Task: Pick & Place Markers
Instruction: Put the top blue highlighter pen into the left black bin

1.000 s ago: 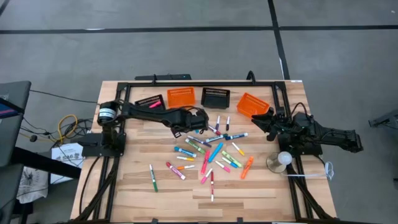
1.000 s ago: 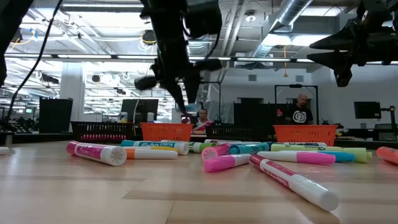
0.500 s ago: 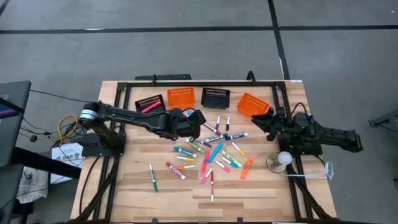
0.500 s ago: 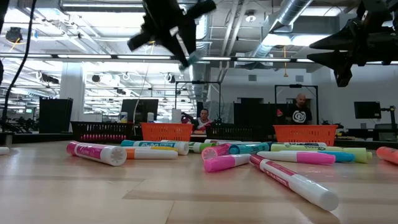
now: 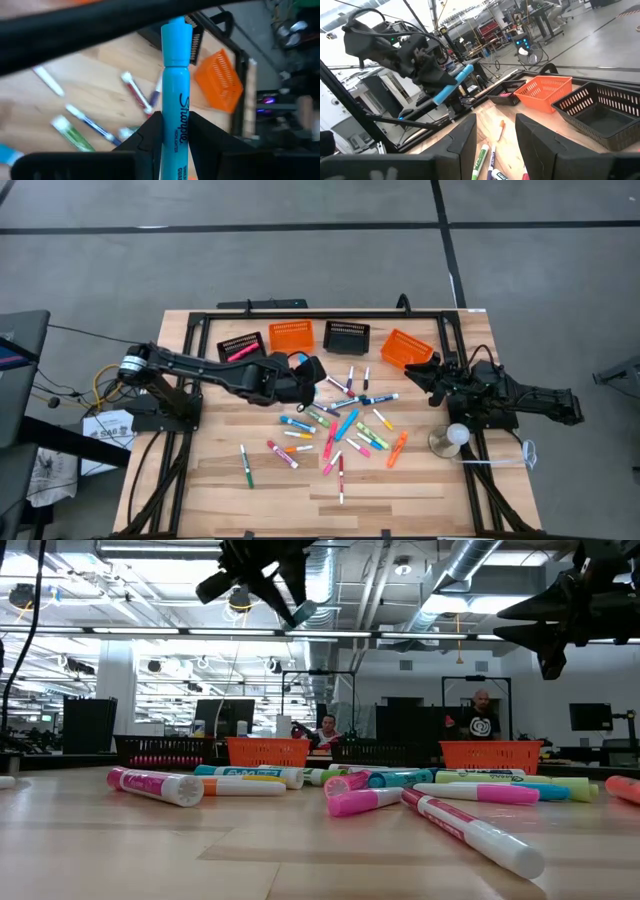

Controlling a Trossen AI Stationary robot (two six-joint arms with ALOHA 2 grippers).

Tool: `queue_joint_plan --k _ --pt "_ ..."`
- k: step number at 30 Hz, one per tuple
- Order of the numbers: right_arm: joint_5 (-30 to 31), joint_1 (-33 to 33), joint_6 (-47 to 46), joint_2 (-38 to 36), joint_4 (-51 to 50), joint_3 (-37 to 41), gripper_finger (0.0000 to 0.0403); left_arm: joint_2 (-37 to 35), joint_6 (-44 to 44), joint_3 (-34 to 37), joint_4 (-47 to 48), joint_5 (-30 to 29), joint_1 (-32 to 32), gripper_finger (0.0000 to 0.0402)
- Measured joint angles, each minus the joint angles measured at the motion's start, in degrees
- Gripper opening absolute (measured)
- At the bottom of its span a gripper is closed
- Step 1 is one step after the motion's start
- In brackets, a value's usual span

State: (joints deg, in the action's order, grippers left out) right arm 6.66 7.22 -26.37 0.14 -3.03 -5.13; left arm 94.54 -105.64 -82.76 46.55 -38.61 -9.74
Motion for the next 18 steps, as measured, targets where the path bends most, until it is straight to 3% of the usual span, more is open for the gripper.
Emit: queue_joint_plan --k 10,18 --pt "0.1 0.0 -0.1 0.0 0.0 0.0 0.0125 -0.1 11.1 0.9 8.3 1.6 6.3 0.0079" --pt "0.1 0.0 -0.1 0.0 0.1 0.0 0.0125 -3.2 12.5 13.0 12.8 9.6 14.0 0.0079"
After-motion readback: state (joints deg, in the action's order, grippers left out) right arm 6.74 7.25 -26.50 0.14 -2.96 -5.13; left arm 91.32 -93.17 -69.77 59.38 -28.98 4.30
